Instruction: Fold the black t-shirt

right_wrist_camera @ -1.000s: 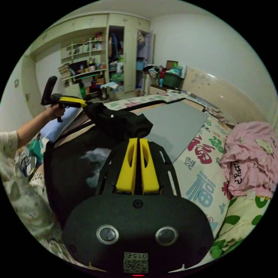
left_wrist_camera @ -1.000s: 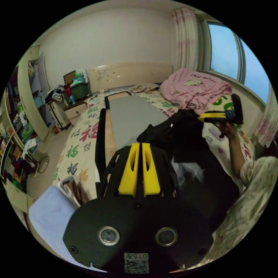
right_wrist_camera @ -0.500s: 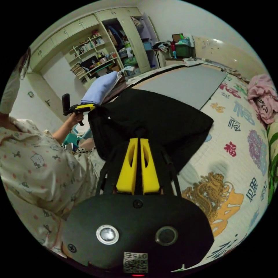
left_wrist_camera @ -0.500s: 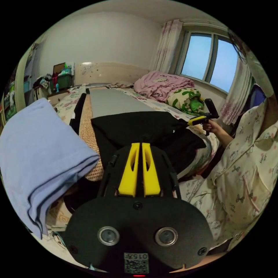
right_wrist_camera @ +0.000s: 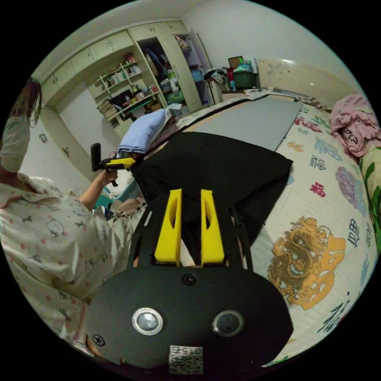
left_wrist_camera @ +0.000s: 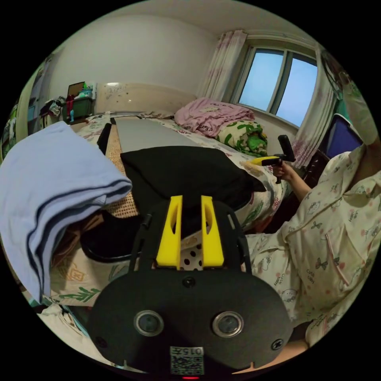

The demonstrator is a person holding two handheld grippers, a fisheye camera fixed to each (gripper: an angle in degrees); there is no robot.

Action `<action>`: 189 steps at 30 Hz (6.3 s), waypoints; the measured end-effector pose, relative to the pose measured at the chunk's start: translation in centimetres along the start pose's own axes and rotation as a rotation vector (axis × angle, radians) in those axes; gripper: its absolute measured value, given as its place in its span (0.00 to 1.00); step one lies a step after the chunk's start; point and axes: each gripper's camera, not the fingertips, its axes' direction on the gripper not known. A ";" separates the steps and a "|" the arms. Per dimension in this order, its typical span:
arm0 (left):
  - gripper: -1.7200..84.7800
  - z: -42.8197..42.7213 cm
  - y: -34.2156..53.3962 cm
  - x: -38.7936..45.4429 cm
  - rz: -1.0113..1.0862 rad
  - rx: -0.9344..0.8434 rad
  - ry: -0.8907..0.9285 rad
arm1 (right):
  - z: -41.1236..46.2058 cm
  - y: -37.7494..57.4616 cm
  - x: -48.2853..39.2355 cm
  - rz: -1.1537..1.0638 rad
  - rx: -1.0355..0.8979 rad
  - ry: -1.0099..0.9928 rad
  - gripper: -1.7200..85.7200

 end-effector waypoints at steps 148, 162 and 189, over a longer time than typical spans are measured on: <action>0.03 -1.6 14.6 14.7 -0.629 0.515 -0.128 | 50.5 -28.4 -5.1 -0.063 -0.325 0.227 0.02; 0.02 0.5 12.2 20.3 -0.364 0.615 -0.092 | 33.3 -24.6 -2.5 -0.122 0.116 0.084 0.02; 0.05 4.7 2.6 20.9 -0.355 0.387 -0.554 | 41.3 -18.8 18.6 -0.027 -0.041 -0.025 0.09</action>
